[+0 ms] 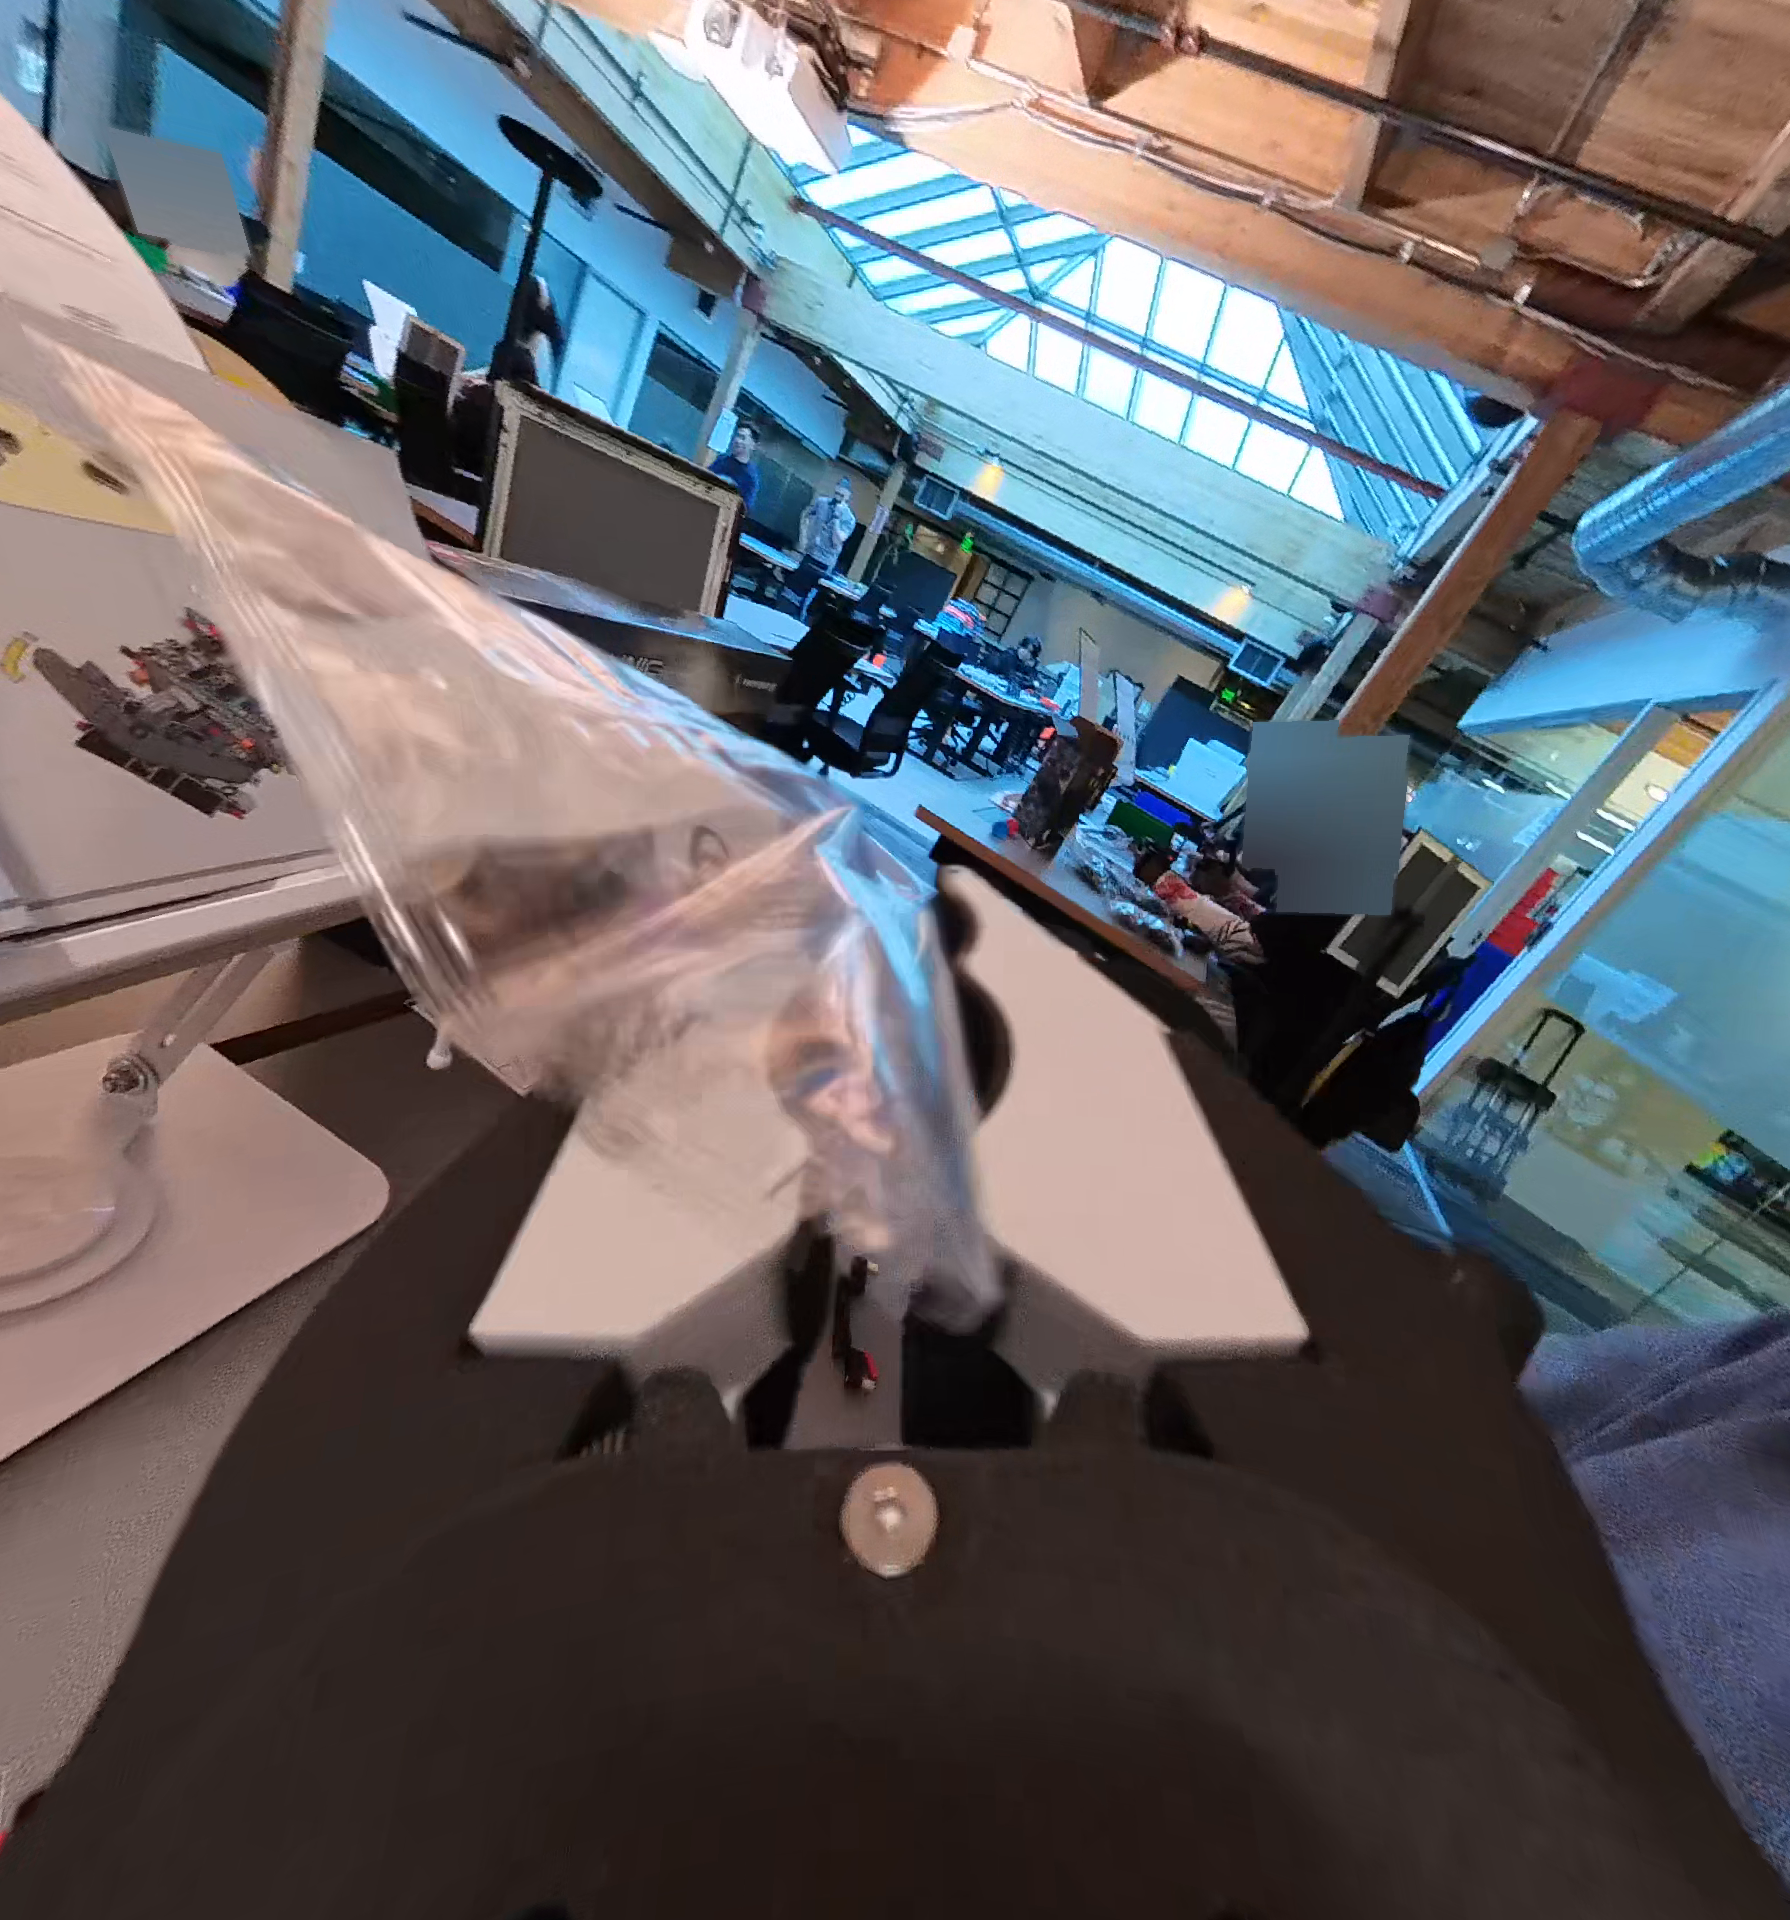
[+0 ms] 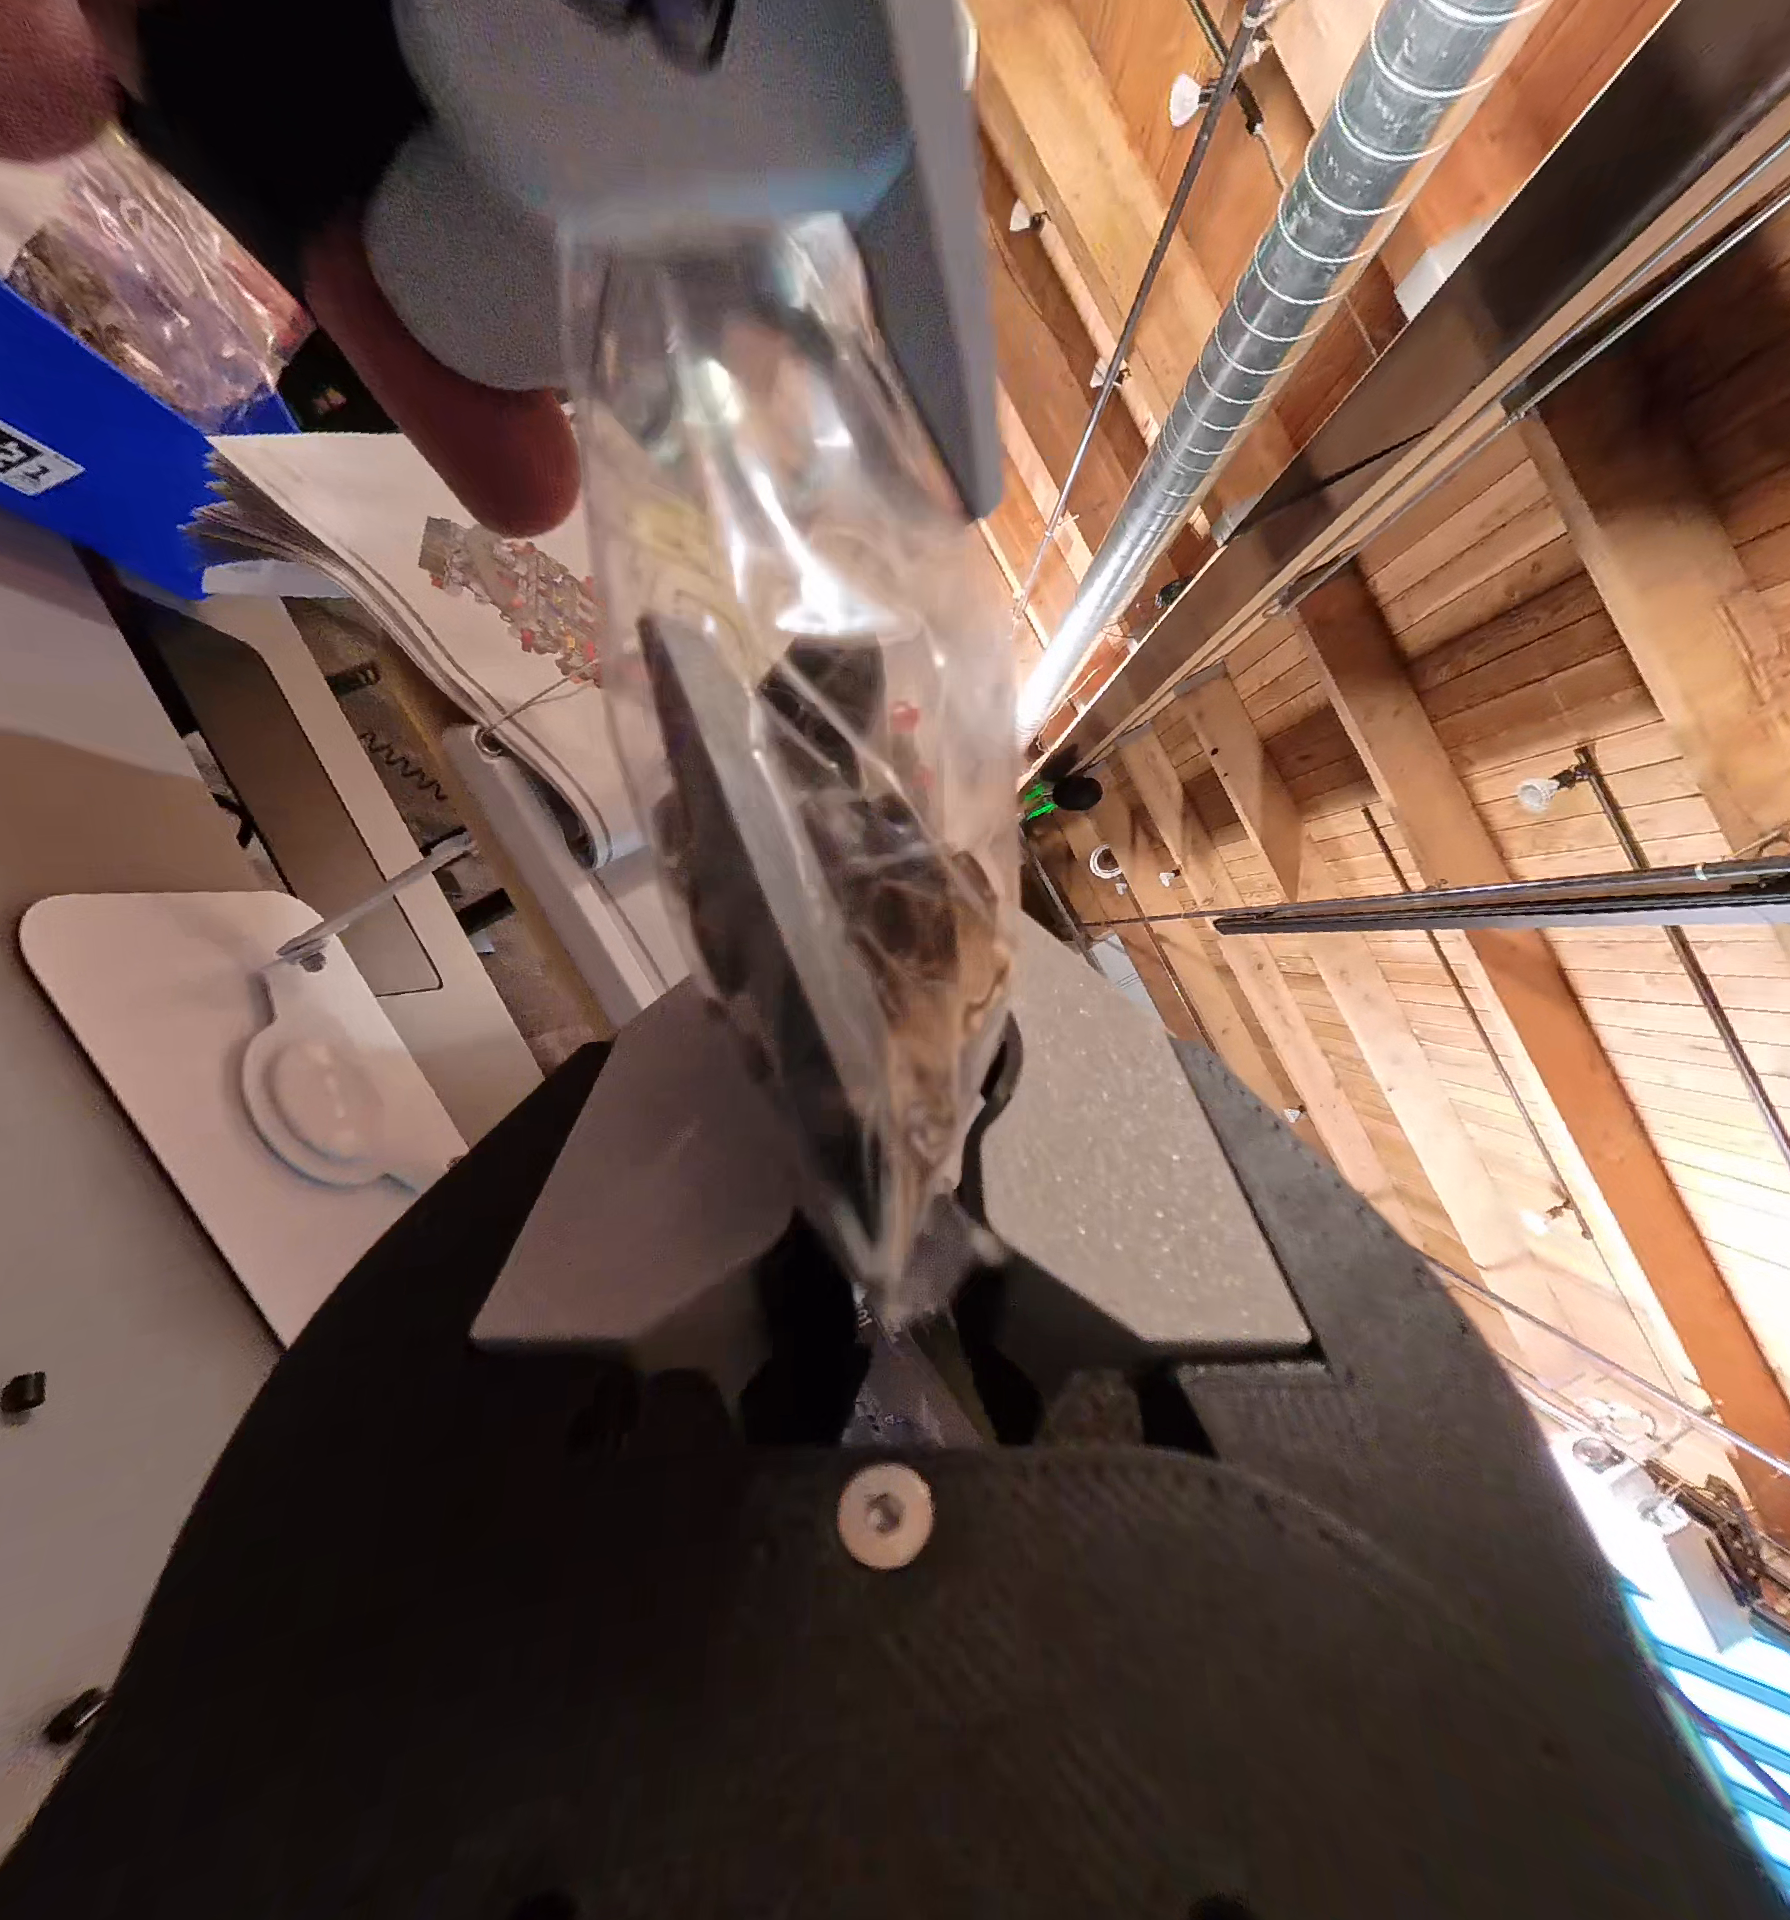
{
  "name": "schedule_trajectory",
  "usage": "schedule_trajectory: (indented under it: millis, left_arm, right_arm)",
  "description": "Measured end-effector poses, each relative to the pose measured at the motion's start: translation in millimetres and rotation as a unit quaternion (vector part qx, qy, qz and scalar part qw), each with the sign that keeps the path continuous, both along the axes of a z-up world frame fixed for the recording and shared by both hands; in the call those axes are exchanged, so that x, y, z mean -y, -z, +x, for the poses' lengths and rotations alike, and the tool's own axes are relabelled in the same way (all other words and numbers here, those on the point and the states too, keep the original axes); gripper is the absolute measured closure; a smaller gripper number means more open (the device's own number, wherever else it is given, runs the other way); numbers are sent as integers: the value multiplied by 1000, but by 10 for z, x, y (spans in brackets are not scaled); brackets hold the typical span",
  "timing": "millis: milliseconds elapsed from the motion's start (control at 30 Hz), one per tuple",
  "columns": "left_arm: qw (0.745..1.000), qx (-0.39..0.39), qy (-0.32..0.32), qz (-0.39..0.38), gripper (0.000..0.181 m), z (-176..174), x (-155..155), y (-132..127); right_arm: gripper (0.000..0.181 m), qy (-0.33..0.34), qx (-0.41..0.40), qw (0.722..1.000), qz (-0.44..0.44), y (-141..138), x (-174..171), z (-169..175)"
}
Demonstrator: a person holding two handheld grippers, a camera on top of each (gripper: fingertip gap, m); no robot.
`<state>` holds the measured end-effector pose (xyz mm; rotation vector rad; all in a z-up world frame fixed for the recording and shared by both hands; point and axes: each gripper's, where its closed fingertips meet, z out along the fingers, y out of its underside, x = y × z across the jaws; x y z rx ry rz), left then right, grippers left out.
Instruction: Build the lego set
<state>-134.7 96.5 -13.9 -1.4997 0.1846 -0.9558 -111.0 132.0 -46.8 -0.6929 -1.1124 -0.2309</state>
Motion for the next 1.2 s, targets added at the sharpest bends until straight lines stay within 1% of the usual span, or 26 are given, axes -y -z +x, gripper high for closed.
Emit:
schedule_trajectory:
  millis: [33, 67, 167, 200, 233, 300, 367, 433, 500, 533, 600, 667, 700, 733, 800, 867, 933, 967, 1033, 1100, 1133, 1167, 1200]
  left_arm:
    - [1000, -8, 5, 1, 178, 32, -21, 30]
    - [1000, -17, 12, 3, 181, 62, -37, 55]
    - [999, -30, 42, 15, 181, 110, -53, 56]
    - [997, -37, 59, 18, 181, 133, -44, 56]
    - [995, -48, 86, 18, 181, 178, -16, 65]
    - [992, -79, 97, 25, 181, 197, -18, 84]
    - [981, -111, 155, 31, 181, 331, 83, 125]
    - [971, -154, 180, 23, 181, 460, 109, 233]
    - [950, -207, 234, 18, 181, 694, 215, 400]
    - [940, -230, 250, 20, 181, 817, 242, 479]
    - [910, -277, 306, 31, 181, 1114, 383, 662]
    - [881, -327, 340, 39, 181, 1388, 472, 879]
    - [863, -347, 364, 42, 181, 1519, 541, 995]
    - [849, -370, 374, 45, 181, 1629, 569, 1114]
    - [816, -414, 399, 59, 181, 1814, 667, 1339]
    - [800, -433, 411, 61, 181, 1963, 716, 1493]
    - [789, -437, 426, 68, 181, 2068, 775, 1594]
    - [782, -440, 434, 74, 181, 2103, 808, 1641]
    - [760, -454, 456, 93, 181, 2150, 900, 1745]
    - [740, -469, 471, 104, 181, 2188, 962, 1833]
    - [735, -471, 477, 106, 181, 2207, 982, 1857]
    - [735, -471, 477, 102, 180, 2217, 978, 1873]
    - [736, -473, 475, 95, 178, 2206, 959, 1899]
  right_arm:
    - [163, -4, -2, 1000, -3, 18, 14, 28]
    - [160, -8, -5, 1000, -6, 33, 33, 58]
    - [130, -29, 0, 999, -41, 112, 92, 184]
    - [120, -44, 9, 997, -60, 165, 117, 231]
    - [114, -63, 24, 995, -75, 231, 154, 285]
    - [114, -100, 45, 988, -108, 340, 231, 441]
    - [116, -156, 53, 972, -170, 406, 346, 631]
    - [114, -193, 53, 950, -240, 392, 398, 860]
    - [111, -216, 48, 932, -288, 270, 439, 1069]
    - [110, -230, 42, 922, -308, 175, 477, 1155]
    - [108, -255, 36, 901, -349, -4, 545, 1293]
    - [108, -271, 39, 886, -374, -139, 601, 1398]
    - [108, -272, 48, 879, -389, -161, 615, 1436]
    - [108, -271, 65, 870, -407, -149, 629, 1468]
    - [108, -263, 110, 848, -446, -22, 642, 1525]
    - [114, -238, 170, 817, -496, 260, 632, 1610]
    - [116, -237, 218, 772, -548, 556, 710, 1705]
    - [120, -241, 232, 755, -564, 671, 747, 1739]
    - [126, -246, 240, 745, -571, 816, 766, 1759]
    - [138, -262, 241, 735, -577, 876, 814, 1737]
    - [147, -273, 247, 724, -583, 906, 866, 1724]
    - [166, -281, 263, 712, -588, 955, 931, 1729]
    - [179, -284, 274, 708, -586, 992, 963, 1730]
